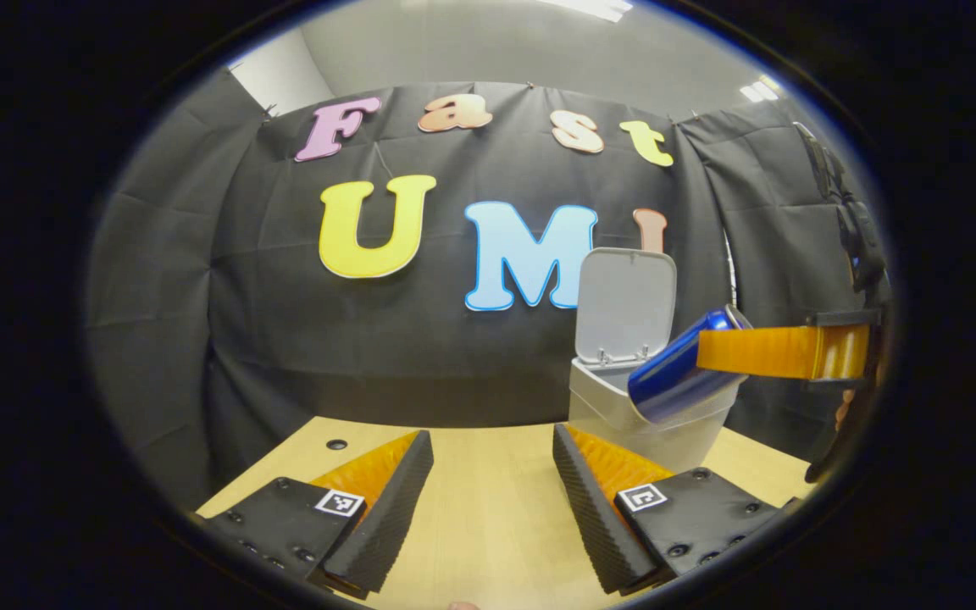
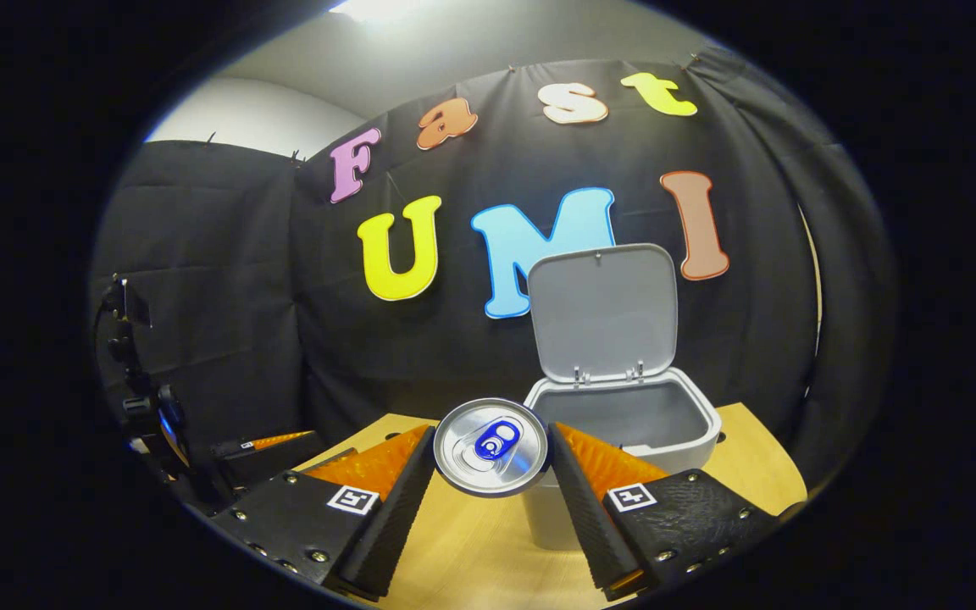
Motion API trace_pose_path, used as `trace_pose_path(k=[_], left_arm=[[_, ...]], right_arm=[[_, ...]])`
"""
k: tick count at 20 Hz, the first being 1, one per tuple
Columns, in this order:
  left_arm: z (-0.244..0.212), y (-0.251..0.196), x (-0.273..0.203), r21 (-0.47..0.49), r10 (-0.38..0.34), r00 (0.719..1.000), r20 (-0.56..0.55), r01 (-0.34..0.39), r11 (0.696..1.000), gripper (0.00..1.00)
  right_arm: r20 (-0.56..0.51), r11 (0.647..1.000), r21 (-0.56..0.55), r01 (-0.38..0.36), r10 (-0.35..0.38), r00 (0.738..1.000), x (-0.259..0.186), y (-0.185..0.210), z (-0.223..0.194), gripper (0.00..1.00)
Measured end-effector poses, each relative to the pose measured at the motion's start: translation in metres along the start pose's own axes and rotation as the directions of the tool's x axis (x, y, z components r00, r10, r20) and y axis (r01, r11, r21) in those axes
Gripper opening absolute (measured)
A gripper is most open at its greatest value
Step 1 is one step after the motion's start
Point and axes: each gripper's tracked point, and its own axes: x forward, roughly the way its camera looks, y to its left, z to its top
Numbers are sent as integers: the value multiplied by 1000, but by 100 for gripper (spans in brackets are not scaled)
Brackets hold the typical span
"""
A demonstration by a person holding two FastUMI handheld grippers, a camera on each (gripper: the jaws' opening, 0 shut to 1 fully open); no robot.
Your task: Press the lid of the desktop garbage bin to open it, pick up the crumpled paper on the desktop and throw it into the bin, then pick up the pop can on the desktop and drop it into the bin, and finally close the garbage bin lid.
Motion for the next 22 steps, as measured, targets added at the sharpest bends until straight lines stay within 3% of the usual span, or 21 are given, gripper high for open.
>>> trace_pose_path(k=[4,6,12,22], left_arm=[[-1,0,-6,-11,-5,1000,2,5,1000,93],[0,2,-9,-14,-3,1000,3,3,1000,96],[3,8,-9,-5,10,1000,18,-10,1000,95],[-1,11,-9,-20,18,1000,2,-18,1000,95]], right_arm=[[75,980,-129,153,-144,987,6,-26,17,83],[77,966,-184,181,-170,983,11,-27,16,83],[47,940,-264,214,-209,977,24,-29,3,83],[-18,947,-235,218,-229,973,40,-38,-13,84]])
